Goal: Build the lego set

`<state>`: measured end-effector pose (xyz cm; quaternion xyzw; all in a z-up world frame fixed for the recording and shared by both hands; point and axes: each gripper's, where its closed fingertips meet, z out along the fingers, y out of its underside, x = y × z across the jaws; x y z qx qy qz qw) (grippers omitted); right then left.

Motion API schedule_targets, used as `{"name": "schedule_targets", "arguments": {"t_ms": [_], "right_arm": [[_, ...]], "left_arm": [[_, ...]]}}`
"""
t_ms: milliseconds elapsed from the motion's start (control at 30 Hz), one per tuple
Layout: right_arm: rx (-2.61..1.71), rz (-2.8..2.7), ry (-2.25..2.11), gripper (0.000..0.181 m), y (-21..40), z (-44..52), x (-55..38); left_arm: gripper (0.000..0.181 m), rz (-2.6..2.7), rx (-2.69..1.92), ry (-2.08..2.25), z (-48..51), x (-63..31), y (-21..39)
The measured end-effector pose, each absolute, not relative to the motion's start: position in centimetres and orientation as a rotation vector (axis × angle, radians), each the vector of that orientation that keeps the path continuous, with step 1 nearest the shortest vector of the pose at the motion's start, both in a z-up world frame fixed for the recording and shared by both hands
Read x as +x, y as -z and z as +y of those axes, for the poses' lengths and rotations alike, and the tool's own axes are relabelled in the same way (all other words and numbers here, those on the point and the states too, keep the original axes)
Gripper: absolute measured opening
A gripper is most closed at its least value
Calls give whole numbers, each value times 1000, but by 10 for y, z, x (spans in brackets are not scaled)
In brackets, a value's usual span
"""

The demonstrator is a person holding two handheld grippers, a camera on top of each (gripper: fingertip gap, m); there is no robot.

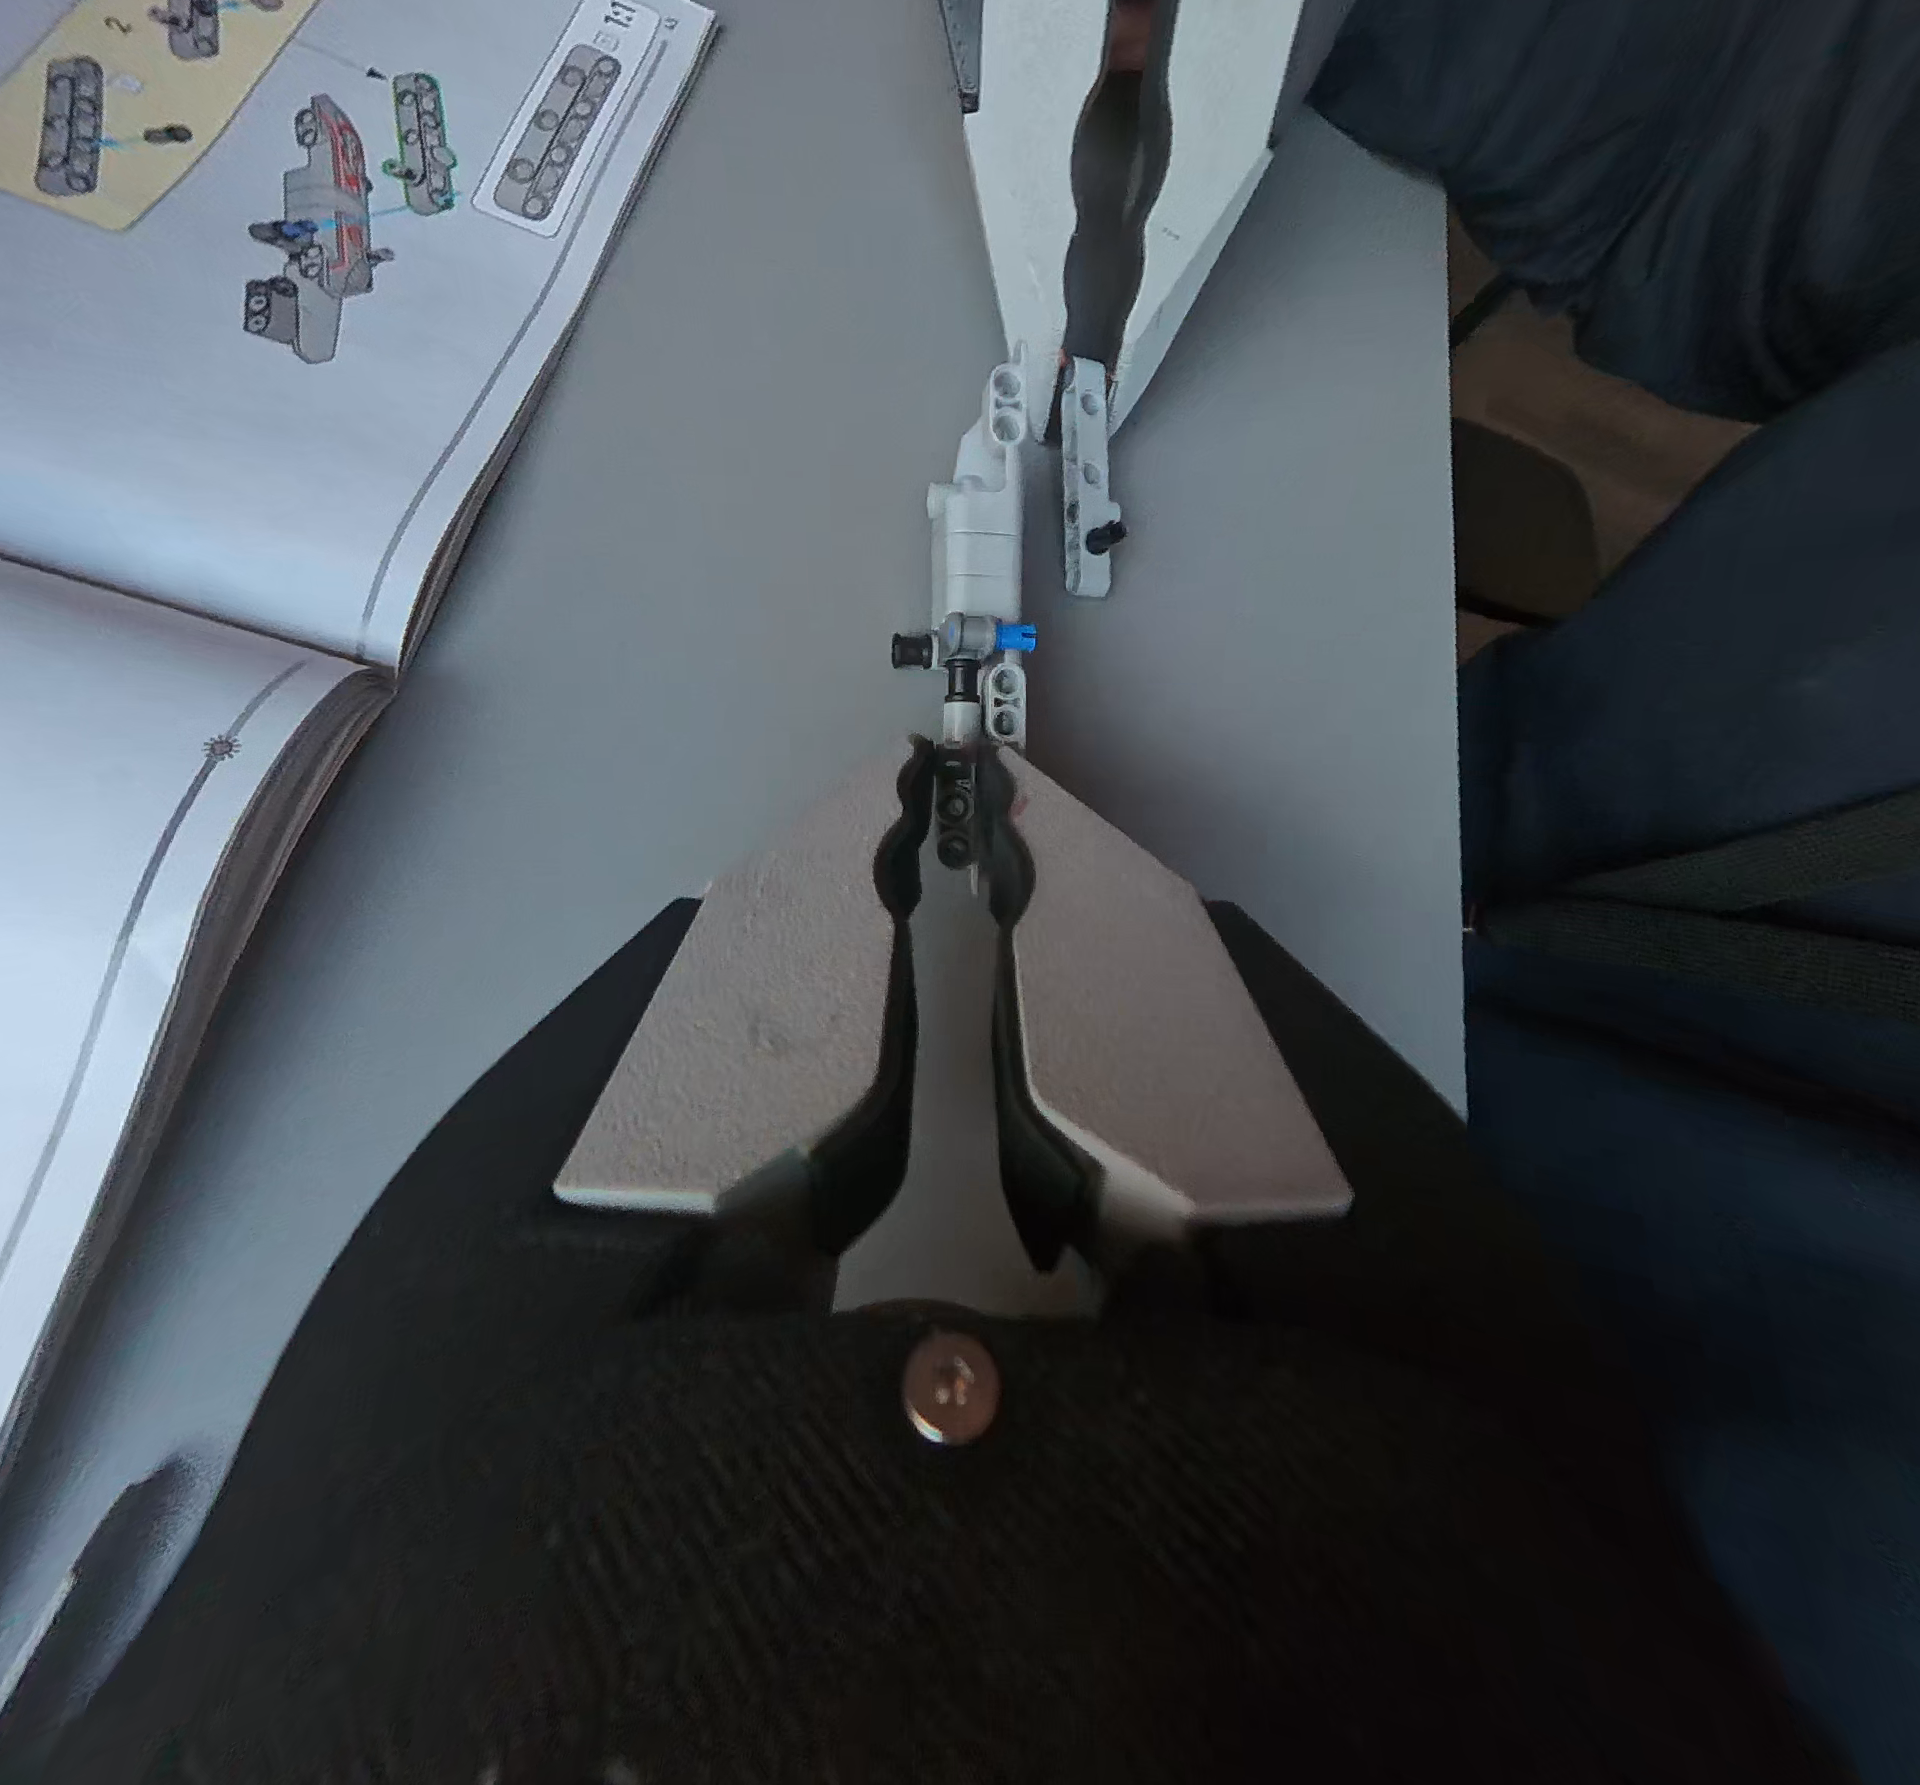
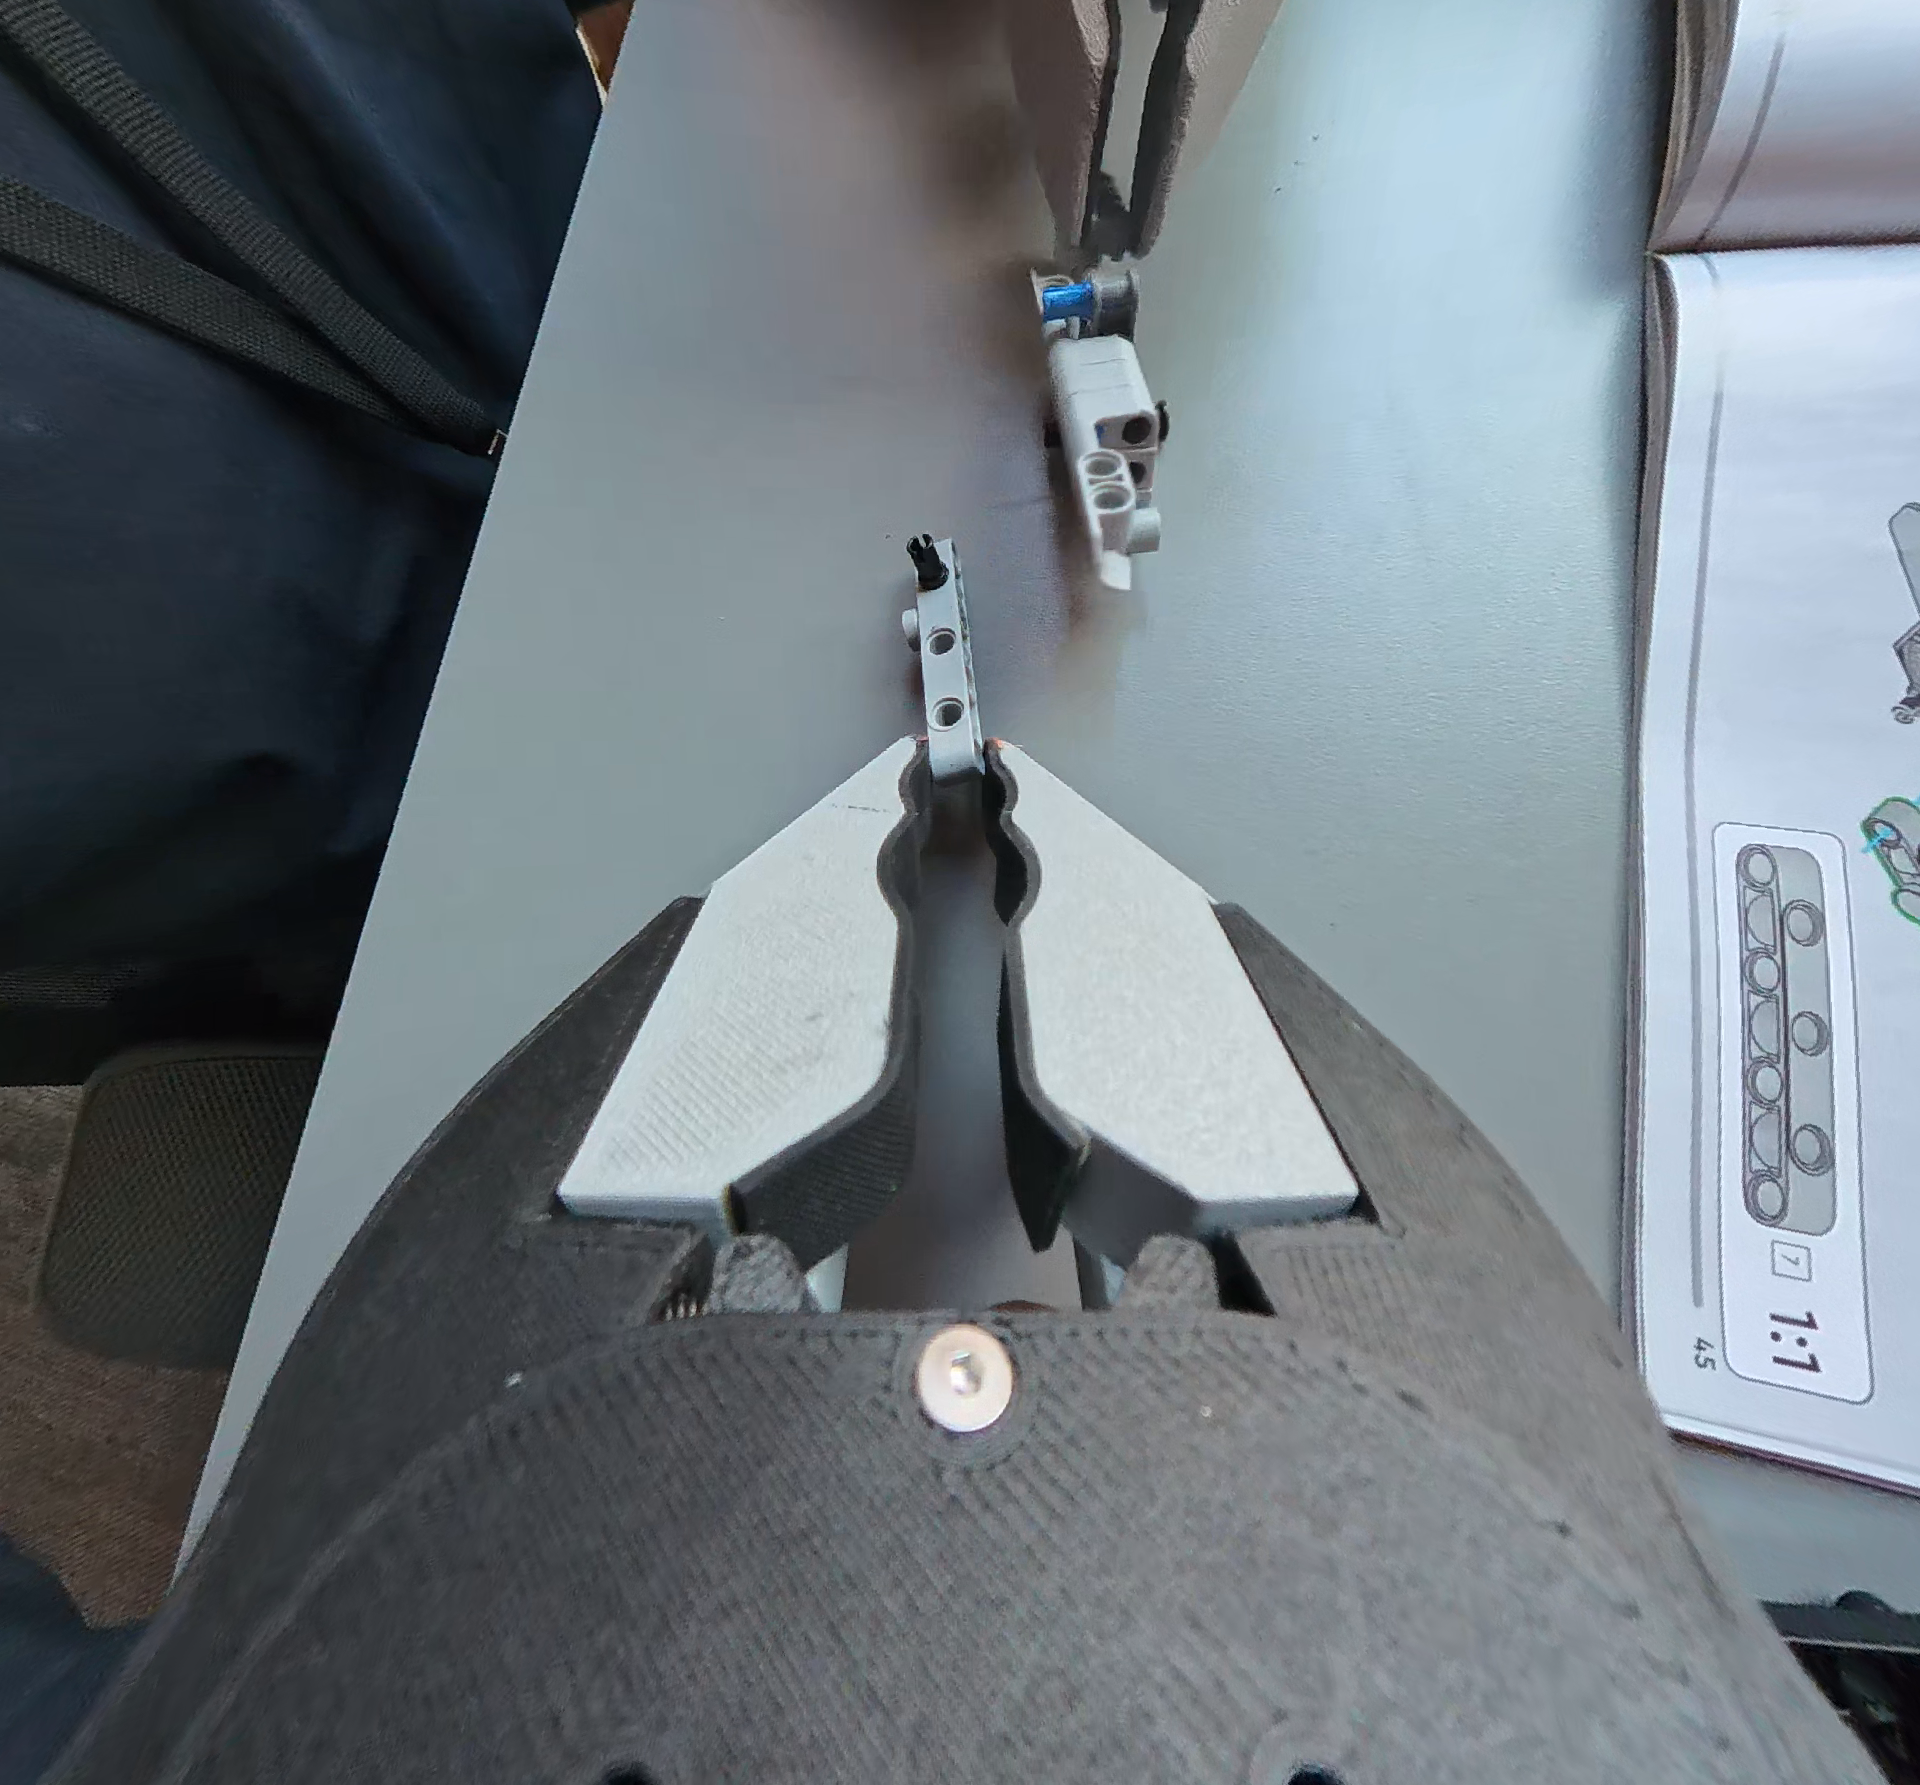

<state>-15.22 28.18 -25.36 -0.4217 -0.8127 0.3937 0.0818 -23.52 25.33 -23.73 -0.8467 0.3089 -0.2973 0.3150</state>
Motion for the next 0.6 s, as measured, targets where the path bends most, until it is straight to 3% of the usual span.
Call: {"name": "schedule_targets", "arguments": {"t_ms": [33,400,600], "right_arm": [[-1256,-2431,-1186,6,253,281,-152],[-1256,-2334,-1338,6,237,277,-162],[-1341,-2333,-1392,6,240,276,-165]], "left_arm": [[4,793,-2236,805,254,-235,237],[5,682,-2217,959,258,-231,230],[19,709,-2225,941,256,-229,231]]}}
